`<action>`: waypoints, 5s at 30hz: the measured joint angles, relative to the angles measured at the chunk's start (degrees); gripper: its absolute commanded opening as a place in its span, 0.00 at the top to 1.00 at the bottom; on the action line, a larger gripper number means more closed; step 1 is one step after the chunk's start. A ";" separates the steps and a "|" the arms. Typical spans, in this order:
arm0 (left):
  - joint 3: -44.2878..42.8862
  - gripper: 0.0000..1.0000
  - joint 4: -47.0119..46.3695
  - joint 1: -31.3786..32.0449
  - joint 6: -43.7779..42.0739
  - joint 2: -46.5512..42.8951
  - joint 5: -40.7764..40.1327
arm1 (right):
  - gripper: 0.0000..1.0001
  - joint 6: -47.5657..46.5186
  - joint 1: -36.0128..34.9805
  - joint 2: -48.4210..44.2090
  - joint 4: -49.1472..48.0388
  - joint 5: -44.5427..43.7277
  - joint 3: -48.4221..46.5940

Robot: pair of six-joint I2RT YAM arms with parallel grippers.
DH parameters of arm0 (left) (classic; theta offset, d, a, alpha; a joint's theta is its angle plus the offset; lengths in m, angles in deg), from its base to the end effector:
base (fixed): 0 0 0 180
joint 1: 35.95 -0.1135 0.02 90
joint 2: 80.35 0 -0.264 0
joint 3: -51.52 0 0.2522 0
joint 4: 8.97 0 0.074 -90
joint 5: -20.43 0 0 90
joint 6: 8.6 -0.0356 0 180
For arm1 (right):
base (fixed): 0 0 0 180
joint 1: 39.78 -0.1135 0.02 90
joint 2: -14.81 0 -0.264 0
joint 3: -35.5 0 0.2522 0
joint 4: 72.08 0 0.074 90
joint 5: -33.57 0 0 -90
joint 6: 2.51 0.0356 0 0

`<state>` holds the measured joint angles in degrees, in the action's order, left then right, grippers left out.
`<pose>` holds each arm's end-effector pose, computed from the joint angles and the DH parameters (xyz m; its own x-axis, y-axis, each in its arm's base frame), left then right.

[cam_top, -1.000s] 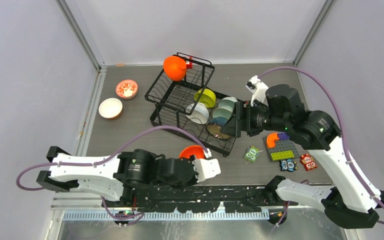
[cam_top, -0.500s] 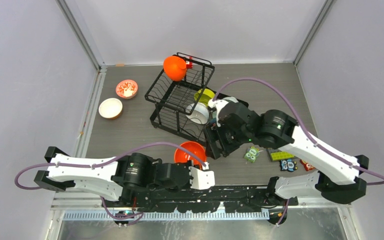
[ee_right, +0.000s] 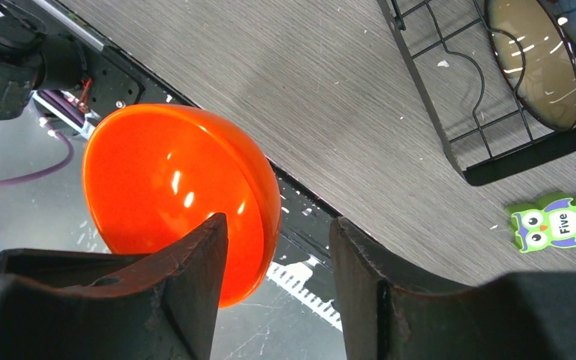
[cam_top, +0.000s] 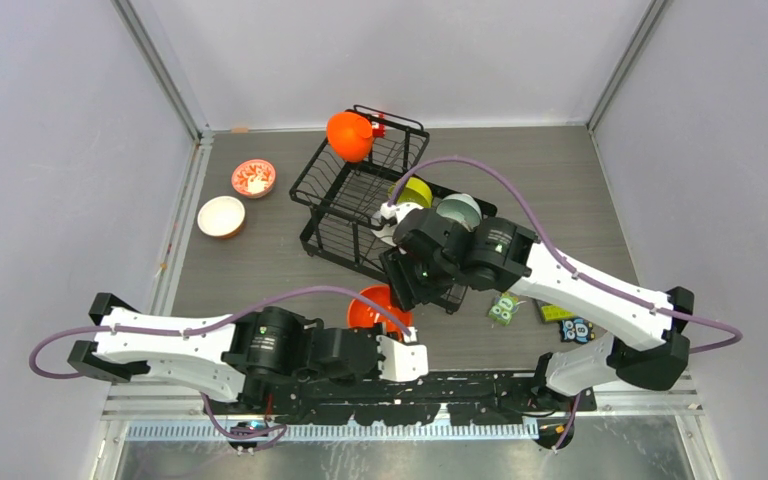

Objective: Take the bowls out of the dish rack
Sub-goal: Place the bowl at the center of the board.

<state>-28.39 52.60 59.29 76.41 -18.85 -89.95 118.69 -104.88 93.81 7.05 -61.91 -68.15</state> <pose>-0.0070 -0.2119 0.3517 0.1454 0.6932 -0.7060 0.9476 0.1075 0.3008 0.1136 0.2366 0.3888 -0.7487 -0.3883 -0.5372 -0.5748 0.7840 0.2345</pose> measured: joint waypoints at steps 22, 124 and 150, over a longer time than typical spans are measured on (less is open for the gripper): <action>1.99 1.00 -0.13 0.70 3.08 -0.81 0.46 | 0.64 0.92 -5.73 2.78 -1.14 -6.47 2.95; -2.91 1.00 21.14 -11.30 100.48 14.58 -25.03 | 0.99 21.40 -9.53 -8.31 -12.44 -26.05 23.54; 1.77 1.00 18.10 -14.78 81.18 -7.82 -32.92 | 0.04 14.78 -9.79 -24.61 -15.78 -21.33 21.92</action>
<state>-26.62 70.70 44.52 157.58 -26.68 -122.87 133.46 -114.67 69.20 -8.73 -83.24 -46.23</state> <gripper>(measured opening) 0.058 0.960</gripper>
